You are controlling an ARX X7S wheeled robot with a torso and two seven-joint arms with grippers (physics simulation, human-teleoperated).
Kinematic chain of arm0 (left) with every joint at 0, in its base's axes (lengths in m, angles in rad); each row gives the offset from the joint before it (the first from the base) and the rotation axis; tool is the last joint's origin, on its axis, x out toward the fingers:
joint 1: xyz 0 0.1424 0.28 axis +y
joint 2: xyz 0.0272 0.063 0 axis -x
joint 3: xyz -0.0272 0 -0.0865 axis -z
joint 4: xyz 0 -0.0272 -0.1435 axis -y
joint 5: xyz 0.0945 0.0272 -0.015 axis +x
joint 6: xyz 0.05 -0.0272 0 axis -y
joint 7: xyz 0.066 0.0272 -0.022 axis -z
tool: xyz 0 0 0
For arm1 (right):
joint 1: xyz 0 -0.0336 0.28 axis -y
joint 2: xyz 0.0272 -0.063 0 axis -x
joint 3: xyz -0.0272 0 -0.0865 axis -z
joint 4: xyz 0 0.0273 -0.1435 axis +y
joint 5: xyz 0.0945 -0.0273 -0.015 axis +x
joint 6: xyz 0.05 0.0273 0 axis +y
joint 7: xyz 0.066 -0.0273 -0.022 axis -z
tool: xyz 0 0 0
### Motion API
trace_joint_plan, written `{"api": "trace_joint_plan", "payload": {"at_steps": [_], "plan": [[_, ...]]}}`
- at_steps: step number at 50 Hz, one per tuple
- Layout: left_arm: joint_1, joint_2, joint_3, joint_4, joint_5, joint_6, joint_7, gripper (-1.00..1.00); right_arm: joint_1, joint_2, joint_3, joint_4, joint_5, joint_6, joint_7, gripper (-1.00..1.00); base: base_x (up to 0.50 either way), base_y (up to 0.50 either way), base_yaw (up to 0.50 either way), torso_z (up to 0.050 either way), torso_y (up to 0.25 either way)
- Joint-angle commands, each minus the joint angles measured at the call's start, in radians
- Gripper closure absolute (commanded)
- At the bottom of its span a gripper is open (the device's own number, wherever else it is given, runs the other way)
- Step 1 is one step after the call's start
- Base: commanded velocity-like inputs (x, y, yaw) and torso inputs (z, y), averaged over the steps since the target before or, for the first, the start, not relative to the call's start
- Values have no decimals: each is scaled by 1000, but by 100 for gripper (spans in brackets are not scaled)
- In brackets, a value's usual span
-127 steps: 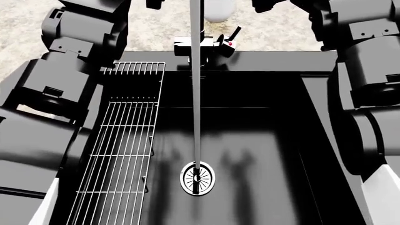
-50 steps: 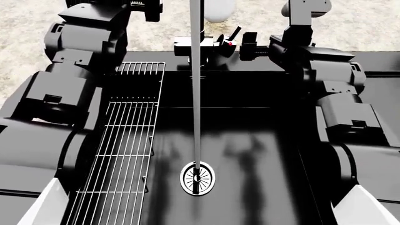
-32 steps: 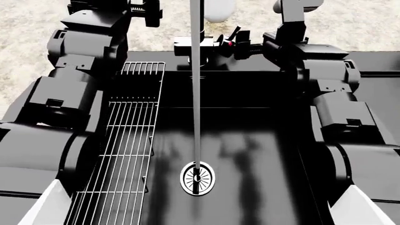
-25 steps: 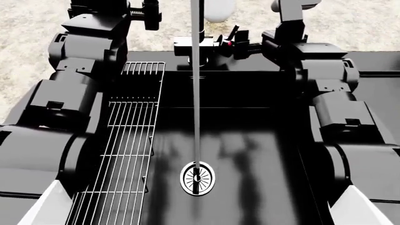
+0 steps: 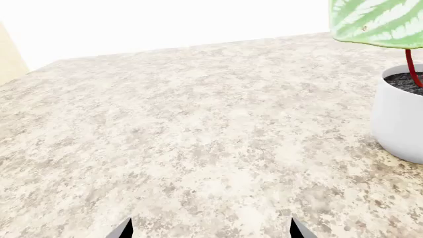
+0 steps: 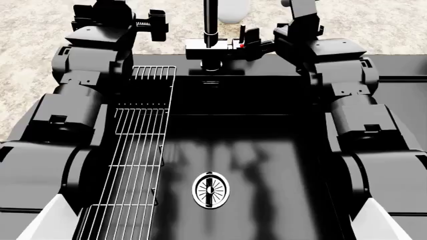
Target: Pick the apricots and kiwis from the sink and place them in one bowl. Place the sweet potato in the other bowl. Then turn off the sink faucet.
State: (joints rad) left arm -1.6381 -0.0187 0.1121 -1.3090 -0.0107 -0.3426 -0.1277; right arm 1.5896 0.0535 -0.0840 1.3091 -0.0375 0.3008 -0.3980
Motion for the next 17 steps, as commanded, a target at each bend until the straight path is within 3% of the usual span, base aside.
{"api": "trace_joint_plan", "payload": {"at_steps": [1, 17], "plan": [[11, -4, -12, 0, 7, 1, 4, -100, 13, -18, -6, 0, 36, -12, -37, -100, 0, 0, 0, 0, 0], [9, -4, -15, 0, 8, 1, 6, -100, 32, -19, -20, 0, 39, -35, -53, -100, 0, 0, 0, 0, 0]]}}
